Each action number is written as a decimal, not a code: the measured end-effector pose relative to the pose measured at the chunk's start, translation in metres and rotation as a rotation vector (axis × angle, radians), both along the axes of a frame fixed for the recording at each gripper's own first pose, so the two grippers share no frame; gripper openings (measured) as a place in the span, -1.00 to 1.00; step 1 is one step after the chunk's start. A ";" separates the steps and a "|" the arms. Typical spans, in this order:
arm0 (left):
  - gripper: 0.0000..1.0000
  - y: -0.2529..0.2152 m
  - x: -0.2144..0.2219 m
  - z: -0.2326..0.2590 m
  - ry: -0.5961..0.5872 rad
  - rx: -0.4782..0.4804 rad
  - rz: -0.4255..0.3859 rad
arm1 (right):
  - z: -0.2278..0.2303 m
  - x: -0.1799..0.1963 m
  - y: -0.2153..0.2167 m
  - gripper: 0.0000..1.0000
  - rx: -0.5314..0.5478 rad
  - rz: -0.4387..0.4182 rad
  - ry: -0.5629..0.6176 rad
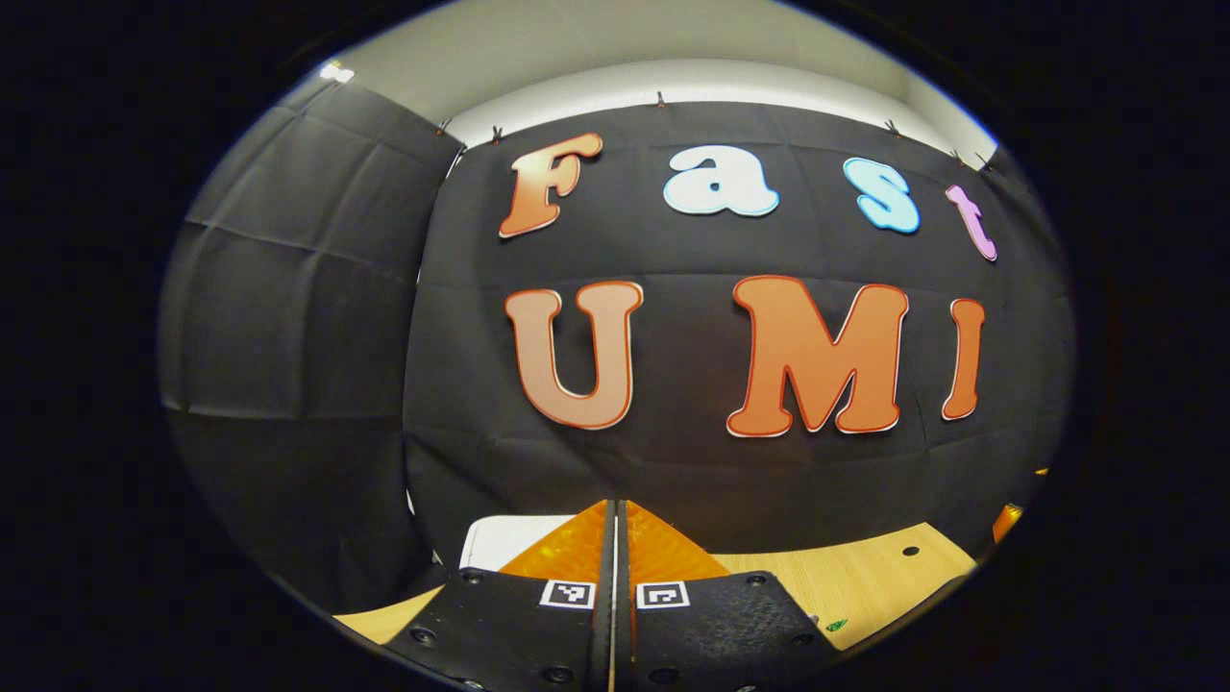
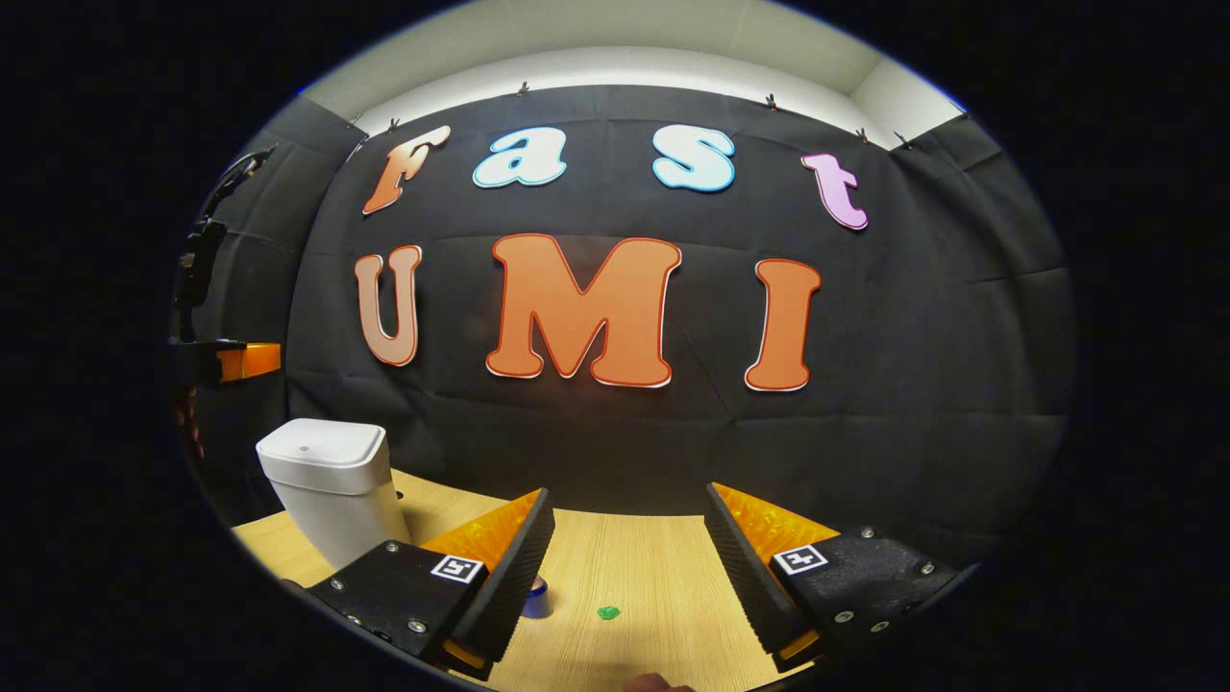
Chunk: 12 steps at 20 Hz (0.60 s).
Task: Press the lid of the desktop garbage bin to open it, pick up the crumpled paper on the desktop and throw it into the bin, then pick up the pop can on the desktop and drop it into the bin, and finally close the garbage bin lid.
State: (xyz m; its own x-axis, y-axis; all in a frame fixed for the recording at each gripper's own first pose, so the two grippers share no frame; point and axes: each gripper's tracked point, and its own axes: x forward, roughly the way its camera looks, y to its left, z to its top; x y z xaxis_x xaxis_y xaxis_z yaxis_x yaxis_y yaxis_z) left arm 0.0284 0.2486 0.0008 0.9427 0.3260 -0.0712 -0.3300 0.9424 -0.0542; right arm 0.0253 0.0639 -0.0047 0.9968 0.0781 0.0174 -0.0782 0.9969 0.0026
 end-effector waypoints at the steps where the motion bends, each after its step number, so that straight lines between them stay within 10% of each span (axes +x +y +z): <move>1: -0.99 0.009 0.003 -0.010 0.021 -0.026 0.010 | -0.002 0.000 -0.001 0.87 -0.001 -0.001 0.002; 12: -1.00 0.045 0.036 -0.110 0.289 -0.238 0.011 | -0.018 0.008 -0.013 0.87 0.005 -0.030 0.037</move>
State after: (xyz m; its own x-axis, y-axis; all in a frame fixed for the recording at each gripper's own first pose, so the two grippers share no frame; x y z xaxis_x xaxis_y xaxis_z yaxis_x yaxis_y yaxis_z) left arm 0.0643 0.2931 -0.1092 0.8690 0.2788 -0.4087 -0.3741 0.9109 -0.1742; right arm 0.0329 0.0511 -0.0224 0.9987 0.0479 -0.0196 -0.0477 0.9988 0.0104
